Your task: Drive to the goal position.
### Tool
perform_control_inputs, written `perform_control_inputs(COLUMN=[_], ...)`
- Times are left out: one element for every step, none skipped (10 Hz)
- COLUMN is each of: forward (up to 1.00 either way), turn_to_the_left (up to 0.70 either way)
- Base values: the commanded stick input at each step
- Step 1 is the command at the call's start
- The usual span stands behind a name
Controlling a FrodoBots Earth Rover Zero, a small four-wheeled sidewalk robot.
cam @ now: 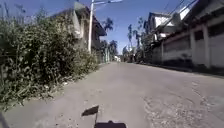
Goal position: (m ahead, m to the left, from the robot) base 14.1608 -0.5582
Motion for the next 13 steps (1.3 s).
perform_control_inputs(forward=[0.7, 0.7, 0.7, 0.7, 0.7, 0.7, 0.7, 0.7, 0.7, 0.7, 0.7, 0.7, 0.7], turn_to_the_left=[0.0, 0.0, 0.0, 0.0, 0.0, 0.0, 0.0, 0.0, 0.0, 0.0, 0.0, 0.0, 0.0])
